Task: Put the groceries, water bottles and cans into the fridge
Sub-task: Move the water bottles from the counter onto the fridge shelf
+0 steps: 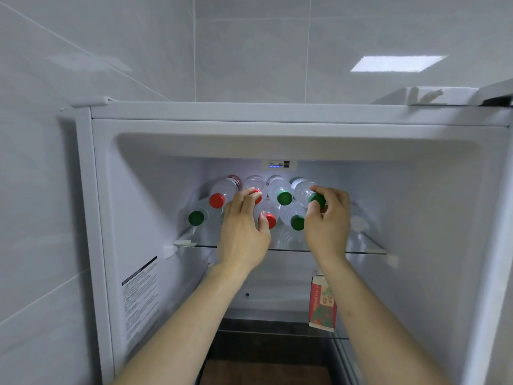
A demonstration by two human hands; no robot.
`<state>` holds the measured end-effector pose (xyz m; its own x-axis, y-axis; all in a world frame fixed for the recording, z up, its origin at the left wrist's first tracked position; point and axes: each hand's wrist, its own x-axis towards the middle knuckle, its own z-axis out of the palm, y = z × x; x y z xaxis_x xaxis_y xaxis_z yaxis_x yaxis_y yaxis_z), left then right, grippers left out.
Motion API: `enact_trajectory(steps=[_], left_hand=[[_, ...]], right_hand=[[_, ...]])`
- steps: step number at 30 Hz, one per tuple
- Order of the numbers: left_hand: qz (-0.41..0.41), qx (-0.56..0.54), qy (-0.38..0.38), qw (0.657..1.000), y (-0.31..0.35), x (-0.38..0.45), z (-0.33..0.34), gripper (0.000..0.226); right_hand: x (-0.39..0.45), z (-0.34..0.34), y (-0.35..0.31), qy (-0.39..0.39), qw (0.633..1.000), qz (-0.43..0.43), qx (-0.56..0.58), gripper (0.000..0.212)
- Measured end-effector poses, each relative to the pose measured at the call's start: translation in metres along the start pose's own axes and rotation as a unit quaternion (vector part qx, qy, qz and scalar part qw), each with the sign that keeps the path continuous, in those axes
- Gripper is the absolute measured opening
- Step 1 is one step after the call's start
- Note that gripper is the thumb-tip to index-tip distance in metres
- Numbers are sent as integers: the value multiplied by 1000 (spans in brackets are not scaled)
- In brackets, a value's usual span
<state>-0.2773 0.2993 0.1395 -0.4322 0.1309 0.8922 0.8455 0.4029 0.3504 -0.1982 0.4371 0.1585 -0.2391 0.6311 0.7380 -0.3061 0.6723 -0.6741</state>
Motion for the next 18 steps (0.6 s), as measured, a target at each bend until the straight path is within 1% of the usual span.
enact_trajectory(steps=[5, 12, 18], left_hand=[[-27, 32, -43, 998, 4, -1, 0, 52], [-62, 59, -123, 989, 12, 1, -6, 59], [-68, 66, -139, 986, 12, 1, -6, 62]], right_hand=[[4, 2, 3, 13, 1000, -15, -4, 28], [12, 7, 12, 8, 999, -32, -44, 22], [15, 11, 15, 6, 998, -27, -50, 24]])
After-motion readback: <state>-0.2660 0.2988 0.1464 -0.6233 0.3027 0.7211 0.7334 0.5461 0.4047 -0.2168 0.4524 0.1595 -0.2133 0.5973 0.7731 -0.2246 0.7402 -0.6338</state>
